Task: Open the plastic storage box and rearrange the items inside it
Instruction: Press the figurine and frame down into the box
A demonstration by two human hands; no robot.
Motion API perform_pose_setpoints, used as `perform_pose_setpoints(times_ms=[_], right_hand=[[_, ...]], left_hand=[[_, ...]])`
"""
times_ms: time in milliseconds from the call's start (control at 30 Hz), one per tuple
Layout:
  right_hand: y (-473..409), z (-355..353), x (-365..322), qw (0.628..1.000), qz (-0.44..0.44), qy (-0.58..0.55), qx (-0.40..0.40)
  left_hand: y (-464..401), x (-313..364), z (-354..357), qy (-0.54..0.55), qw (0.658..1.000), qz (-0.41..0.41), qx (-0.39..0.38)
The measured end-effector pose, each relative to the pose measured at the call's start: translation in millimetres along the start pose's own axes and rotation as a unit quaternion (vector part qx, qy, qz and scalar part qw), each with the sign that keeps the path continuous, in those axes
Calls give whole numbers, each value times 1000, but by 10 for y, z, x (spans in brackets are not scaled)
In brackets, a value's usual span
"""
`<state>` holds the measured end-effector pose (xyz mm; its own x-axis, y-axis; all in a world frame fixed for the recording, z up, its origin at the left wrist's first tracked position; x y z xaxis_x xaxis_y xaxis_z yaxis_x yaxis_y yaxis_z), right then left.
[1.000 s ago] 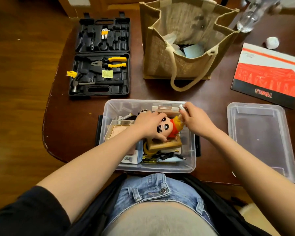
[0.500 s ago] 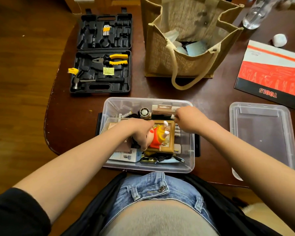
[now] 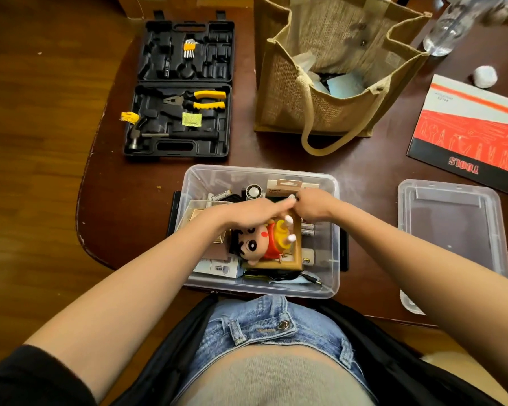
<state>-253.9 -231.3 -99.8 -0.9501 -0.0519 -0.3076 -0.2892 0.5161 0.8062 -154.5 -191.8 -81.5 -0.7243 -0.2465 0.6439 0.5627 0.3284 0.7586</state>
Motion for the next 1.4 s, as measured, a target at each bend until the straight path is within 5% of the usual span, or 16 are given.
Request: perform_pose_setpoints(times_ms=[133,233,333,400,500,1400], right_hand=[[58,-150,10,980,-44,-191,35],[127,-86,1,937,-65,-340,-48],[132,-161,37,999,-38,-20,1],[95,-85,6,990,-13,143,8],[-26,189,-33,973,4,231,-28],[-291,451,50,965,26,261,18]], left_hand=[[-116,23,-74,1,996,29,88],[-237,-119,39,-16,998,-10,62],[-246,-245,48,-26,996,-33,78],[-226,-262,34,-21,996,-28,85],[-197,-223,13,-28,996,-28,74],[-139,-264,25,12,994,-7,110]])
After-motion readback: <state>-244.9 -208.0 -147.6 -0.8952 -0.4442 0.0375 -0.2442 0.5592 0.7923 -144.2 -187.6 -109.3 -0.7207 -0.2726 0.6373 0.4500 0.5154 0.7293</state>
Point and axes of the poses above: each hand's wrist, its own y-axis away from the middle knuckle, its own z-axis out of the palm, x = y × z, the point moved 8 cm from there along -y, towards the middle knuckle, and after that the axes turned 11 degrees about -x, right-handed, at the moved point
